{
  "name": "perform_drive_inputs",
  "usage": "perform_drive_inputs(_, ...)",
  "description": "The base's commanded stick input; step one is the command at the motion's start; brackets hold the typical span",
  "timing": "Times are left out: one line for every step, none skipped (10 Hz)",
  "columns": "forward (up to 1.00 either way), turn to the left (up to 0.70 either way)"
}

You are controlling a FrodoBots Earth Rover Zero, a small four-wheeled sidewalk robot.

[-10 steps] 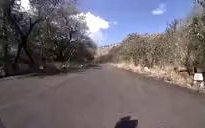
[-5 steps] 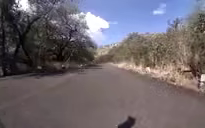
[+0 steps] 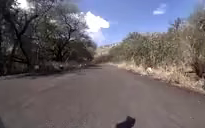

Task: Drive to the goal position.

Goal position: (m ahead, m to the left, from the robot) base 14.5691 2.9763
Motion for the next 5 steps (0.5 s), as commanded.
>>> perform_drive_inputs(0.50, 0.00)
perform_drive_inputs(0.50, 0.00)
perform_drive_inputs(0.50, 0.00)
perform_drive_inputs(0.50, 0.00)
perform_drive_inputs(0.50, 0.00)
